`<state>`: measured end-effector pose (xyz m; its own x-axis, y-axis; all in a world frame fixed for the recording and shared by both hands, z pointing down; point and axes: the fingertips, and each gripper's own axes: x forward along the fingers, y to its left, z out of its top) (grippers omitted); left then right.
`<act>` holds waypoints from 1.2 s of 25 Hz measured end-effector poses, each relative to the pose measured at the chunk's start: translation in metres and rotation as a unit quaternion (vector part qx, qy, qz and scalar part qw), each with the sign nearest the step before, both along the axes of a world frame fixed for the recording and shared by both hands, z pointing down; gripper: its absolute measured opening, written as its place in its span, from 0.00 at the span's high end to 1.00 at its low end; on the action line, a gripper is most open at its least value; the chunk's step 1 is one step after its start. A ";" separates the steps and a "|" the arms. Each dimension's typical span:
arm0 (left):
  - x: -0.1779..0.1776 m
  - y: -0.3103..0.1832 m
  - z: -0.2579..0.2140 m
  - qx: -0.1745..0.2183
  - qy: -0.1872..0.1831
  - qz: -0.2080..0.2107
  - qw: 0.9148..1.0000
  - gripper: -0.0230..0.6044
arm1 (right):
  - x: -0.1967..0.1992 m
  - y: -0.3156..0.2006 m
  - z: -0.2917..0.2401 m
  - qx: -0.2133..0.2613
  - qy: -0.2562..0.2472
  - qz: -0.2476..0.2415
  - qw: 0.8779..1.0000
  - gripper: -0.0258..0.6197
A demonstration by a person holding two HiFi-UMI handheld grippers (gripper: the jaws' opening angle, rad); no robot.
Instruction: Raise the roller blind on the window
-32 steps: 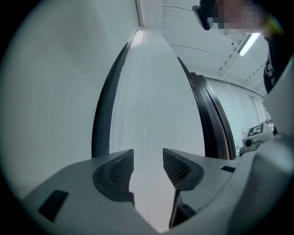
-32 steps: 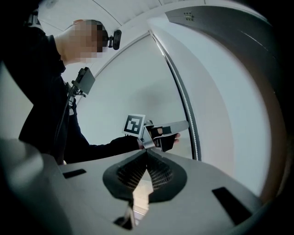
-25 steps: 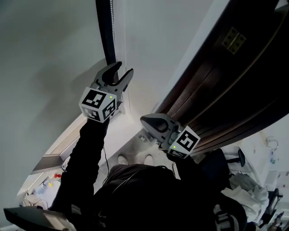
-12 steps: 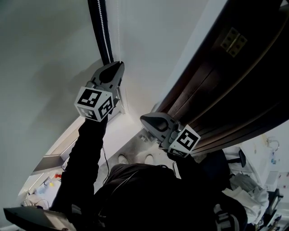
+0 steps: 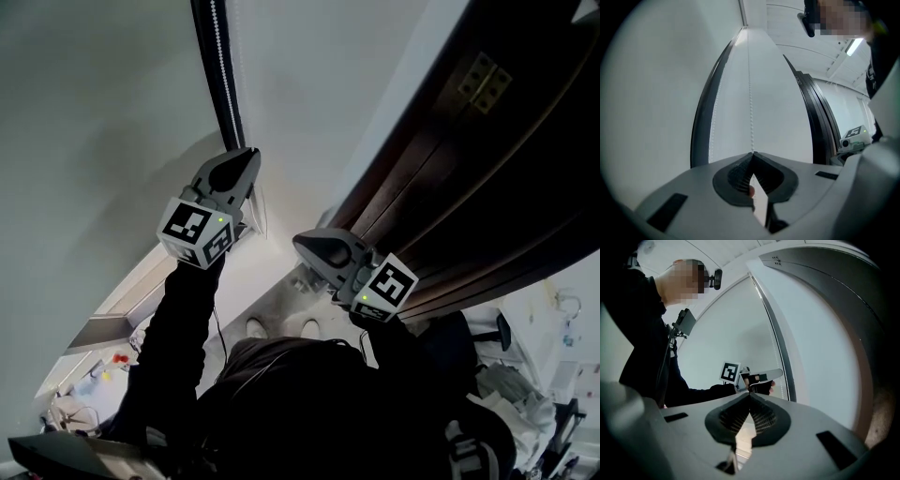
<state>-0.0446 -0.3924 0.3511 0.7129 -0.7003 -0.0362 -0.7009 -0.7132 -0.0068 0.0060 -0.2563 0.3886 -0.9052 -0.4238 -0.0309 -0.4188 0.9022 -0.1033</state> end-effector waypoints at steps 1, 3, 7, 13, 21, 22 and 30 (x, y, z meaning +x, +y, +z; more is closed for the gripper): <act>0.000 0.004 0.000 0.000 0.002 0.002 1.000 0.95 | -0.001 0.001 0.000 0.001 0.000 -0.002 1.000 0.95; 0.001 0.014 0.001 0.002 0.002 0.007 1.000 0.95 | -0.003 0.005 -0.001 0.001 -0.002 -0.005 1.000 0.95; 0.005 0.030 0.004 -0.004 0.010 0.023 1.000 0.95 | -0.005 0.013 0.000 0.000 -0.006 -0.011 1.000 0.95; 0.011 0.056 0.011 0.003 0.009 0.033 0.999 0.95 | -0.003 0.025 0.006 -0.007 -0.010 -0.010 1.000 0.95; 0.022 0.096 0.092 -0.070 0.010 0.055 0.996 0.95 | 0.003 0.028 0.000 -0.002 -0.016 -0.006 1.000 0.95; 0.025 0.105 0.107 -0.080 0.003 0.060 0.995 0.95 | 0.002 0.029 -0.003 -0.002 -0.016 -0.012 1.000 0.95; 0.030 0.184 0.220 -0.136 0.067 0.126 0.980 0.95 | -0.018 0.014 -0.039 0.000 -0.024 -0.083 0.996 0.69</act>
<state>-0.0149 -0.2085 0.5713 0.8659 -0.4998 0.0218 -0.4842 -0.8262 0.2879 -0.0119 -0.2421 0.3501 -0.9602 -0.2688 -0.0756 -0.2590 0.9585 -0.1191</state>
